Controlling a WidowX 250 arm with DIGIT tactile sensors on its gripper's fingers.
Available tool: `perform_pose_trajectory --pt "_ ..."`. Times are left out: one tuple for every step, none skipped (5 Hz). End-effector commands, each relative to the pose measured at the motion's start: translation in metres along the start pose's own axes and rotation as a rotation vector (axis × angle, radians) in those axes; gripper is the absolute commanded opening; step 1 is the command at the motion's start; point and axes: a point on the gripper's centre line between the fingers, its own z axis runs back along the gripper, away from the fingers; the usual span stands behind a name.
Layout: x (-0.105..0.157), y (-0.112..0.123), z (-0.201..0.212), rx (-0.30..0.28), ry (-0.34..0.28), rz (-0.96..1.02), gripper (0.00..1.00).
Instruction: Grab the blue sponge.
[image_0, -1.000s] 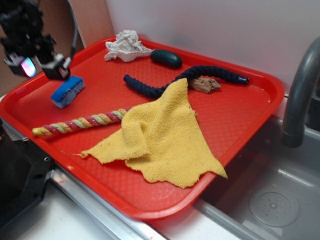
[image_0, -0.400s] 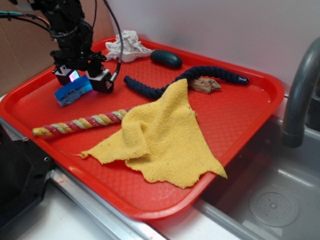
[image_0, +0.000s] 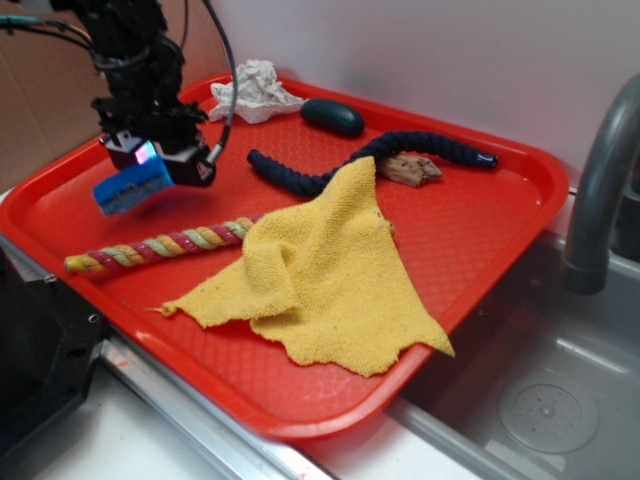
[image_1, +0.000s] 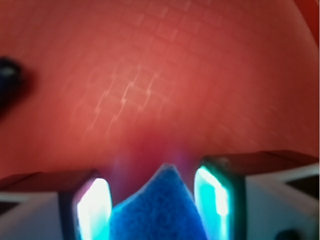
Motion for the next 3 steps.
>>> perform_pose_trajectory --pt "-0.011 -0.039 0.103 -0.028 -0.190 -0.049 0.00" --pt "-0.003 -0.046 0.152 -0.013 -0.198 -0.039 0.00" --pt "0.000 -0.041 0.184 -0.013 -0.275 -0.013 0.00"
